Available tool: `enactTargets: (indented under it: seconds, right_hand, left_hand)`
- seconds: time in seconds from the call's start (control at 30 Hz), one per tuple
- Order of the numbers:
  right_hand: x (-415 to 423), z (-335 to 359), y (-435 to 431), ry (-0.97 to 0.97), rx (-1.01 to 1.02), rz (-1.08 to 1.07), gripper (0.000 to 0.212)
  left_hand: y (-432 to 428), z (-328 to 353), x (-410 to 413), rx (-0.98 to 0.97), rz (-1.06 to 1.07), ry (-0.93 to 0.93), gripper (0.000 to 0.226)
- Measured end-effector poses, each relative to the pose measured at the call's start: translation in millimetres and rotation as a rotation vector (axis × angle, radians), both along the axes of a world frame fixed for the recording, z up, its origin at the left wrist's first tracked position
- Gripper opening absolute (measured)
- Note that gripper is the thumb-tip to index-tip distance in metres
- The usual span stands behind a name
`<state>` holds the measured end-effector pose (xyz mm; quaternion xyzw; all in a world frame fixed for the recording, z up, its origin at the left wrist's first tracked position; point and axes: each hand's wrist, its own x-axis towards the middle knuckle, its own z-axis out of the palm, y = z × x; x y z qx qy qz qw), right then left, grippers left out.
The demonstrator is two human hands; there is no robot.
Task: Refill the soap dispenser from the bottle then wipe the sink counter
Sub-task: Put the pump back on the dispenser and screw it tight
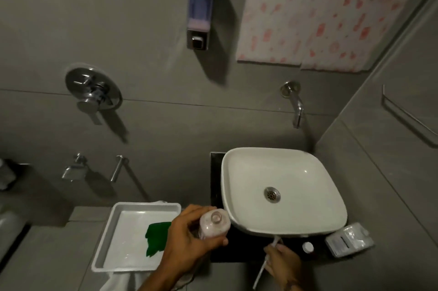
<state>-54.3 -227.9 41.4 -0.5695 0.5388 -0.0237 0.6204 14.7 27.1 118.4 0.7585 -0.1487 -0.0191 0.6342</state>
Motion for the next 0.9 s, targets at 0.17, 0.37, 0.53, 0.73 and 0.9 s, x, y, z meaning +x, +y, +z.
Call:
enactTargets:
  seconds: [0.17,0.37,0.53,0.73,0.9]
  right_hand:
    - [22,145,20,-0.622,-0.148,0.17,0.023]
    - [63,252,67,-0.94,-0.329,0.433,0.035]
    - [78,258,85,-0.909,-0.385,0.563,0.037]
    - [91,244,103,-0.847,-0.427,0.681,0.039]
    - [98,215,119,-0.686,-0.643,0.854,0.038]
  left_hand:
    - [-3,11,26,-0.015,0.024,0.023,0.063]
    - [-4,16,53,-0.001,0.035,-0.038,0.065]
    - [0,21,62,0.017,0.057,-0.064,0.067]
    - [8,27,63,0.012,0.074,-0.076,0.067]
    - [13,38,69,0.001,0.1,-0.107,0.059]
